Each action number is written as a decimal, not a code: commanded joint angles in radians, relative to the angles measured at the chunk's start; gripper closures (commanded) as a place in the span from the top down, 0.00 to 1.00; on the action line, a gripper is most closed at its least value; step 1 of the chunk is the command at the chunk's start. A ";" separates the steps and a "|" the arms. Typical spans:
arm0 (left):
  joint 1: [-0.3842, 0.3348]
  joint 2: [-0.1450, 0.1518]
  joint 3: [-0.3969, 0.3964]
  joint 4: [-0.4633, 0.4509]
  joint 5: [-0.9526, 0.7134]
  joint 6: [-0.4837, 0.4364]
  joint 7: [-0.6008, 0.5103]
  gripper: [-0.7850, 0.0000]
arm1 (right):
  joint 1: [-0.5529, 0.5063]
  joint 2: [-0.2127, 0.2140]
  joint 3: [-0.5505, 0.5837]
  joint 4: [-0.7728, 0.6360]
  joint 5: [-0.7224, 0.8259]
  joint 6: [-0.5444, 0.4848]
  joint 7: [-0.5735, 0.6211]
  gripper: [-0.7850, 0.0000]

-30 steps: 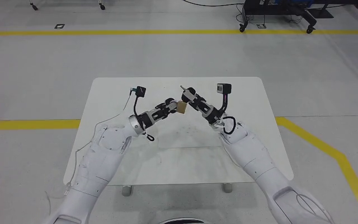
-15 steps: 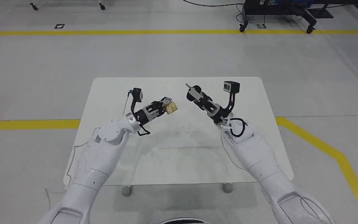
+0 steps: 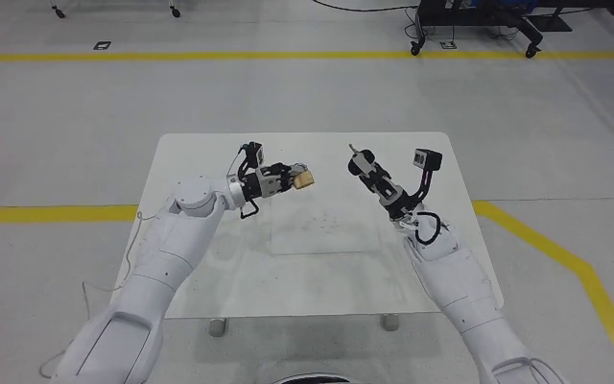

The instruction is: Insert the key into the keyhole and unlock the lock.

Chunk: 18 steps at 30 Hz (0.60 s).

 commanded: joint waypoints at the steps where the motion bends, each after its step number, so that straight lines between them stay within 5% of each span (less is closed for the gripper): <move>1: 0.000 0.000 0.000 0.000 0.000 0.000 0.000 0.00 | 0.000 0.000 0.000 0.000 0.000 0.000 0.000 0.00; 9: 0.004 -0.003 -0.008 -0.036 -0.047 0.022 0.004 0.00 | -0.002 0.000 -0.002 -0.001 0.004 0.006 -0.001 0.00; 14: -0.003 -0.009 -0.034 -0.090 -0.042 -0.045 0.178 0.00 | -0.047 -0.007 -0.042 -0.067 0.071 0.094 -0.004 0.00; 18: 0.005 -0.015 -0.006 -0.094 0.010 -0.053 0.210 0.00 | -0.088 -0.009 -0.088 -0.113 0.244 0.220 0.088 0.00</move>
